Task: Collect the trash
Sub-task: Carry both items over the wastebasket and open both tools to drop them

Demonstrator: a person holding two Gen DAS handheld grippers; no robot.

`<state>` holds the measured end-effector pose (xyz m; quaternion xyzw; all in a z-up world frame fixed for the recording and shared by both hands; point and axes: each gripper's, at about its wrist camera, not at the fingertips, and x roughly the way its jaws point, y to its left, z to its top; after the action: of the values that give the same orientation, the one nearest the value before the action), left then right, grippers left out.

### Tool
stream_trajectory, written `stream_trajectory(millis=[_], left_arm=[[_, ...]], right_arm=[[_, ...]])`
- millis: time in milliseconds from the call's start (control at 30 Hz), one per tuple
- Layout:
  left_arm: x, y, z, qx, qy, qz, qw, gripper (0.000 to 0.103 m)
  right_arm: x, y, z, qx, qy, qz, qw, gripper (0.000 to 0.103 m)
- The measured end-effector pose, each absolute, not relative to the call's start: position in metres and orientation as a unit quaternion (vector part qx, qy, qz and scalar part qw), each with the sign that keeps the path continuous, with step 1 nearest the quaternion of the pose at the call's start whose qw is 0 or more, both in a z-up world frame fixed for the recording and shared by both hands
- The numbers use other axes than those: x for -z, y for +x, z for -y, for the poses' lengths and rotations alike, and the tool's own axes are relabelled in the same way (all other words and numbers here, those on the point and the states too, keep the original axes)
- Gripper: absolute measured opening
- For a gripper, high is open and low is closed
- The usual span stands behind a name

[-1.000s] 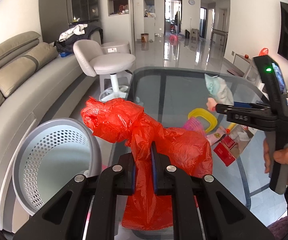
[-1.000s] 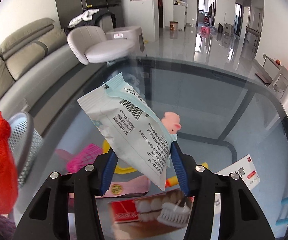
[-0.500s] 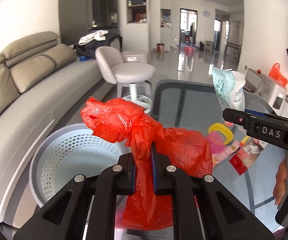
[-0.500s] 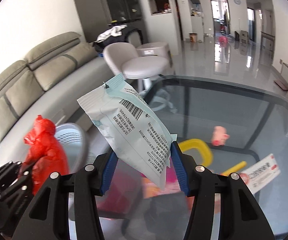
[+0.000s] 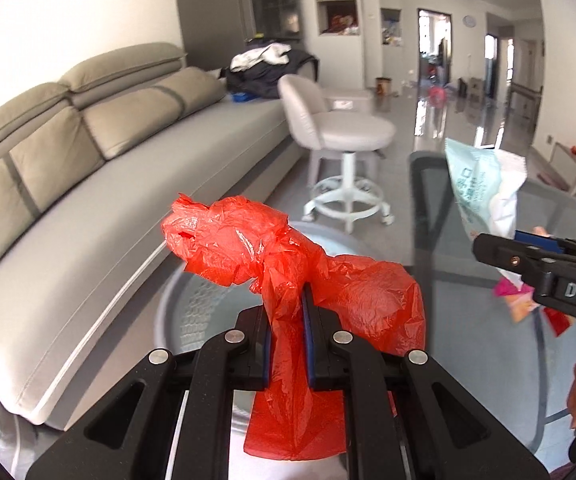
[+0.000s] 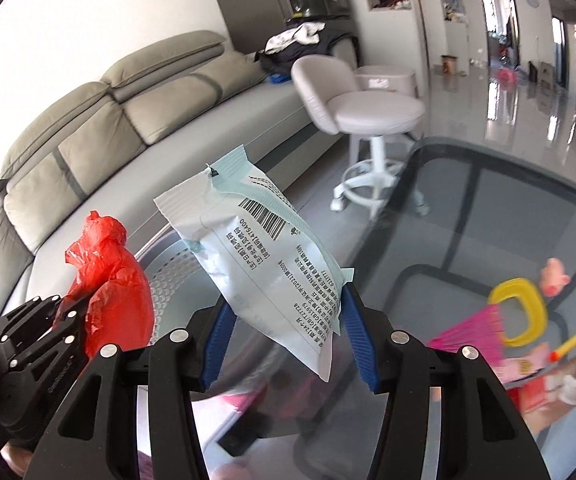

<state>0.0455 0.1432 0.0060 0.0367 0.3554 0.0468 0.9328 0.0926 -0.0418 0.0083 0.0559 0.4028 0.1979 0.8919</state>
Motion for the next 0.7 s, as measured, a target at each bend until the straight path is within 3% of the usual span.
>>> stream_trajectory(millis=[700], left_arm=[[0.021,0.060,-0.203,-0.116,-0.009,-0.393,0.912,0.015]], right_arm=[[0.024,0.128,-0.030,-0.263,0.033,-0.446,0.855,0.051]])
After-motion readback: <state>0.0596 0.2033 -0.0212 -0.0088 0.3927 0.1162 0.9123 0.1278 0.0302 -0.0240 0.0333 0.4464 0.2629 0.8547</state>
